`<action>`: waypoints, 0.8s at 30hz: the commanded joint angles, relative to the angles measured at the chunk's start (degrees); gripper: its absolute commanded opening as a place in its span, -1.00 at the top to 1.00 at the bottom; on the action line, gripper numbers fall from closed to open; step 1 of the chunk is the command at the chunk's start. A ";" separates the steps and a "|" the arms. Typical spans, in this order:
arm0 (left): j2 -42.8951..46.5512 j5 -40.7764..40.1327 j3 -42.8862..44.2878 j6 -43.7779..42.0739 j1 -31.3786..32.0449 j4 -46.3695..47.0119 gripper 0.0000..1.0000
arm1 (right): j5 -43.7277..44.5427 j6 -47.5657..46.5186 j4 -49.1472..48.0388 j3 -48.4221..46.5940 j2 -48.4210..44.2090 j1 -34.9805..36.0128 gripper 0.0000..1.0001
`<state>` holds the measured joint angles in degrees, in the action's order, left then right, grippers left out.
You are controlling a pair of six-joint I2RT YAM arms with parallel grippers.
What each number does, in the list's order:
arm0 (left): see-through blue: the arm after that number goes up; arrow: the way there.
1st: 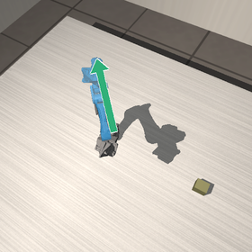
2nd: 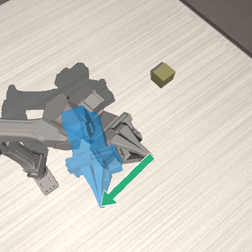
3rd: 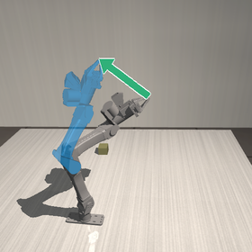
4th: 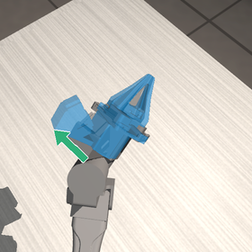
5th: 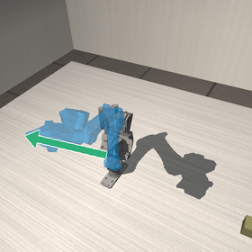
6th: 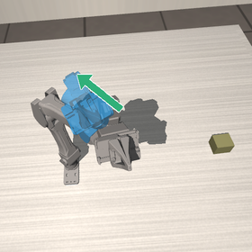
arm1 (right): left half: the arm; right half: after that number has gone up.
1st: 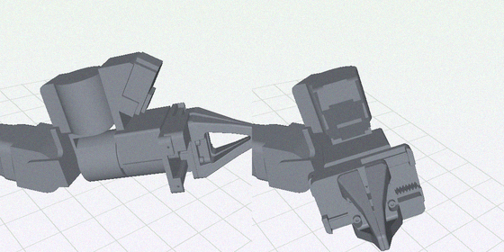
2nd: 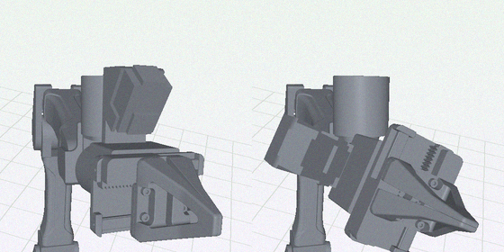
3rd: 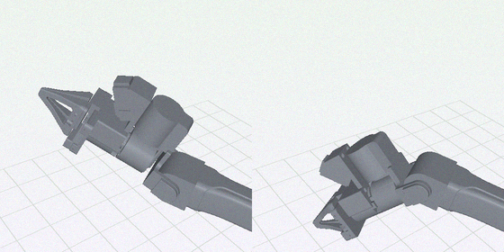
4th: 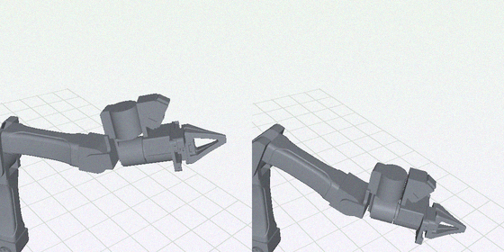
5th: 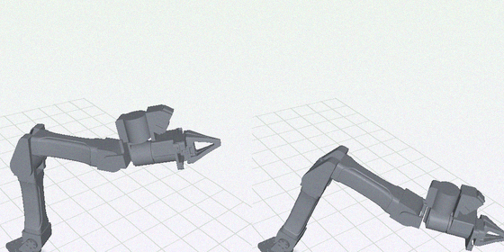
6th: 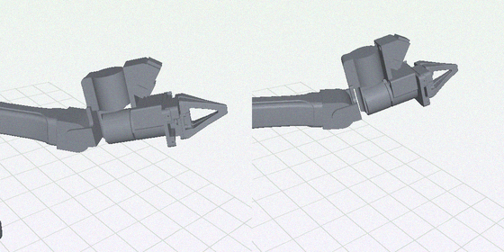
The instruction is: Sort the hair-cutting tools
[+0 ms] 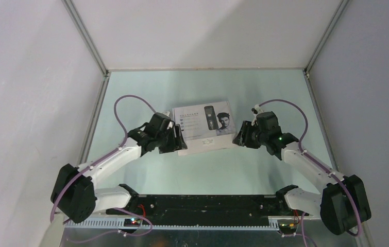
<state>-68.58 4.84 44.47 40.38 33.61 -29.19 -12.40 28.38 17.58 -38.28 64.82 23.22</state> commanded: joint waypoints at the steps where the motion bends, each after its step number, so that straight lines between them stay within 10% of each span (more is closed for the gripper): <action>1: -1.04 4.04 2.25 -1.28 -0.14 2.69 -0.35 | -0.59 -0.57 -1.63 -0.11 -0.98 -0.20 0.01; 24: 2.05 4.09 2.06 0.28 -0.03 2.15 -0.31 | -1.39 -0.43 -1.87 -0.13 -1.13 -0.29 0.02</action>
<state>-67.18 9.26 45.10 40.56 33.63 -27.62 -13.21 28.40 17.54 -38.28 64.58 23.11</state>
